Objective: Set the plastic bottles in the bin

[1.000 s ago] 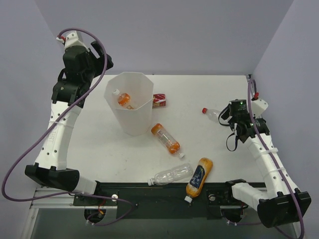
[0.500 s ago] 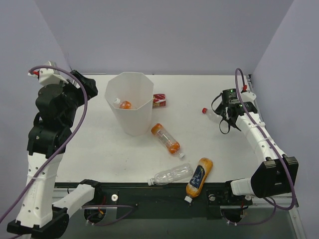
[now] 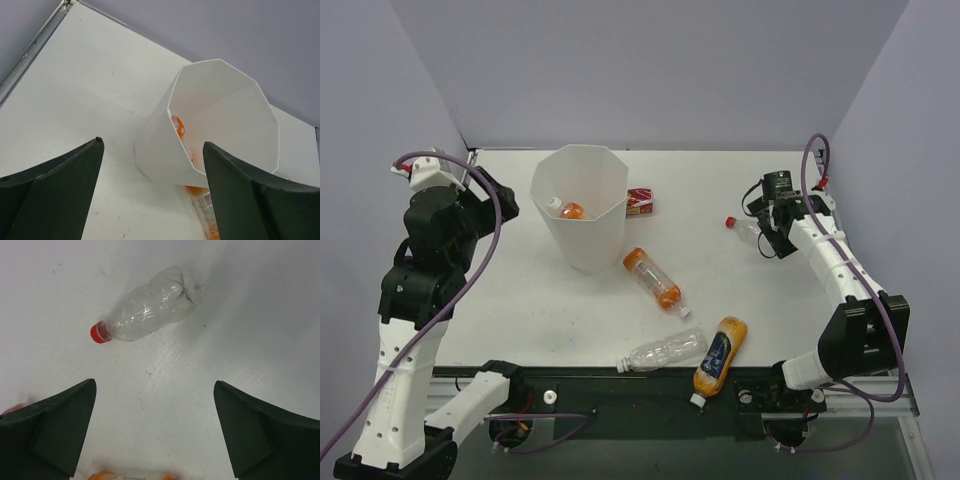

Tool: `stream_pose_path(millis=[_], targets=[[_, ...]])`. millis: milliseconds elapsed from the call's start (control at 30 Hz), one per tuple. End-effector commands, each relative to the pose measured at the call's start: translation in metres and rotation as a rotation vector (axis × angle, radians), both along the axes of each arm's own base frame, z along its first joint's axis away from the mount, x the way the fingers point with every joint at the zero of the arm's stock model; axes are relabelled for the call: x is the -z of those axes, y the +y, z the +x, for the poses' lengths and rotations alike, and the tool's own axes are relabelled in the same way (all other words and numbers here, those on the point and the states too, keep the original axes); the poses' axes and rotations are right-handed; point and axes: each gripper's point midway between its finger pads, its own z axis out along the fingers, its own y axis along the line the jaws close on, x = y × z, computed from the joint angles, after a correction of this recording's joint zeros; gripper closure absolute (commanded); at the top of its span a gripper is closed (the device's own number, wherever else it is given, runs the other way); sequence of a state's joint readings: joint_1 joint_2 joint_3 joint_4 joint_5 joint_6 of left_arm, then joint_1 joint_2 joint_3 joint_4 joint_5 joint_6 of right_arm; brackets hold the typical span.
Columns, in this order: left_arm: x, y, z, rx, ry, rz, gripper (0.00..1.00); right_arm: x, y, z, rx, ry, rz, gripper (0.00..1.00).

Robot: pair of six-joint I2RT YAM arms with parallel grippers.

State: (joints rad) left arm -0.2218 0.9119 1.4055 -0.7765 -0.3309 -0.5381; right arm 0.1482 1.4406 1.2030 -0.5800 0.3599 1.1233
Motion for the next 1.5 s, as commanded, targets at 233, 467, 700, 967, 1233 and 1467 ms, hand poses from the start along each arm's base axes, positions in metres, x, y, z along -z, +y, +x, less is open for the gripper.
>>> stream_pose_path(millis=[233, 467, 700, 967, 1233, 1467], targets=[[-0.01, 0.006, -0.013, -0.015, -0.051, -0.009, 0.08, -0.007, -0.002, 0.005, 0.148, -0.061, 0.08, 0.03], [-0.009, 0.006, -0.017, -0.015, -0.058, -0.017, 0.08, 0.012, 0.008, 0.011, 0.2, -0.027, 0.163, 0.03], [-0.006, 0.008, -0.02, -0.019, -0.048, -0.006, 0.08, 0.025, -0.004, 0.014, 0.27, -0.024, 0.14, 0.04], [-0.008, 0.01, -0.02, -0.027, -0.062, -0.004, 0.08, 0.052, -0.019, 0.03, 0.318, 0.034, 0.136, 0.04], [-0.01, 0.012, -0.022, -0.032, -0.059, 0.012, 0.08, 0.082, -0.008, 0.076, 0.271, 0.069, 0.201, 0.04], [-0.014, 0.018, -0.028, -0.053, -0.062, 0.032, 0.08, 0.102, -0.017, 0.089, 0.292, 0.093, 0.178, 0.04]])
